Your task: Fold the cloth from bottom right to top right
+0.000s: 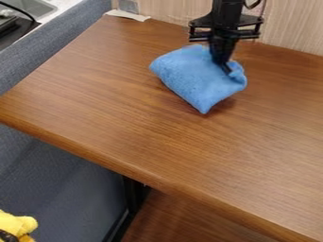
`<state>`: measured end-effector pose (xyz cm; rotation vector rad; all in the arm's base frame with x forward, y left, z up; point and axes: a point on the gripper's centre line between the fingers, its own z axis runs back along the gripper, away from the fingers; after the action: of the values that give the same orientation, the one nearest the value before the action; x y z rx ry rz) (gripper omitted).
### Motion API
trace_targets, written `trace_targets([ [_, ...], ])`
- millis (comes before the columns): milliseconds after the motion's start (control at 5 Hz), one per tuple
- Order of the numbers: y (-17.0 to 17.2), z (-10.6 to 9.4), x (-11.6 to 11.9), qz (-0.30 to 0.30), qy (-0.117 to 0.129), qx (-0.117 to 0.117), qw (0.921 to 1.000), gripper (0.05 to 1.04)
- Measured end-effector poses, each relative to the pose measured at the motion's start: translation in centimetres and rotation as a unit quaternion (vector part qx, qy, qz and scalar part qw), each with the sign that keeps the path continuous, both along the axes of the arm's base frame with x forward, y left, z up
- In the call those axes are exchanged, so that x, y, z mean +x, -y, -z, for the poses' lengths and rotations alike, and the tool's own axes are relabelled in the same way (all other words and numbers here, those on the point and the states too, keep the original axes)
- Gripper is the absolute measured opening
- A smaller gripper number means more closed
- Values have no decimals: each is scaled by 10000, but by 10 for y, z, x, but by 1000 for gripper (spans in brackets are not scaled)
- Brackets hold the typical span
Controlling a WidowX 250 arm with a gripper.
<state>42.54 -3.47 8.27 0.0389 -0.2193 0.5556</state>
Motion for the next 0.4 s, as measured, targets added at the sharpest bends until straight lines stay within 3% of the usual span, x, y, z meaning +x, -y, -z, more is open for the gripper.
trace_targets([
  [200,-1,3,0,118,-56,-80,9999,83],
  [400,-8,3,-1,73,-160,-178,9997,238],
])
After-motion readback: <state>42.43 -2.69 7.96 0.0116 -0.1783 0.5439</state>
